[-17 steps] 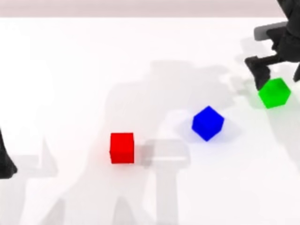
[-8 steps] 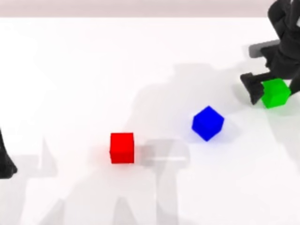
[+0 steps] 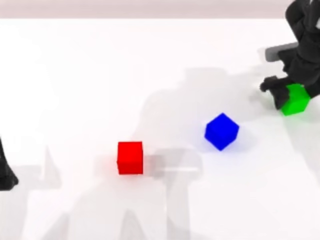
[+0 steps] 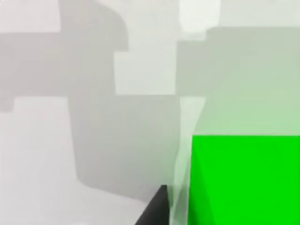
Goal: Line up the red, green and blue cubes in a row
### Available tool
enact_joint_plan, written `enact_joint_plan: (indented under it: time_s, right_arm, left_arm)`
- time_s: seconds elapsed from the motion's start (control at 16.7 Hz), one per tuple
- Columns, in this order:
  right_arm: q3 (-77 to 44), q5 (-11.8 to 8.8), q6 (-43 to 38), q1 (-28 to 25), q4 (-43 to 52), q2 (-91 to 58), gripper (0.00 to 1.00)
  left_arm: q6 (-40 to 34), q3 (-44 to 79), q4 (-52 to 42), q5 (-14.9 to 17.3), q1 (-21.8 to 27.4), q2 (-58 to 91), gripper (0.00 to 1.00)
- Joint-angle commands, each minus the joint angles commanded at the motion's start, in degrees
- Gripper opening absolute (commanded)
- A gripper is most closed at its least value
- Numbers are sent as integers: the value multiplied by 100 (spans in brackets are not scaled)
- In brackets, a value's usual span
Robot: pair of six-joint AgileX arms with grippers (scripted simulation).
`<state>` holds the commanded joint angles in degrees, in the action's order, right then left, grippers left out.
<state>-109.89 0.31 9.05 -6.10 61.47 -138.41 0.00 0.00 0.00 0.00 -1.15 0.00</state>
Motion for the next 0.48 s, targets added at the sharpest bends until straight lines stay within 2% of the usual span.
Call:
enact_joint_plan:
  time_s: [0.3, 0.48]
  right_arm:
    - [0, 0, 0, 0, 0, 0, 2]
    - [0, 0, 0, 0, 0, 0, 0]
  left_arm:
    - [0, 0, 0, 0, 0, 0, 100]
    - [0, 0, 0, 0, 0, 0, 100]
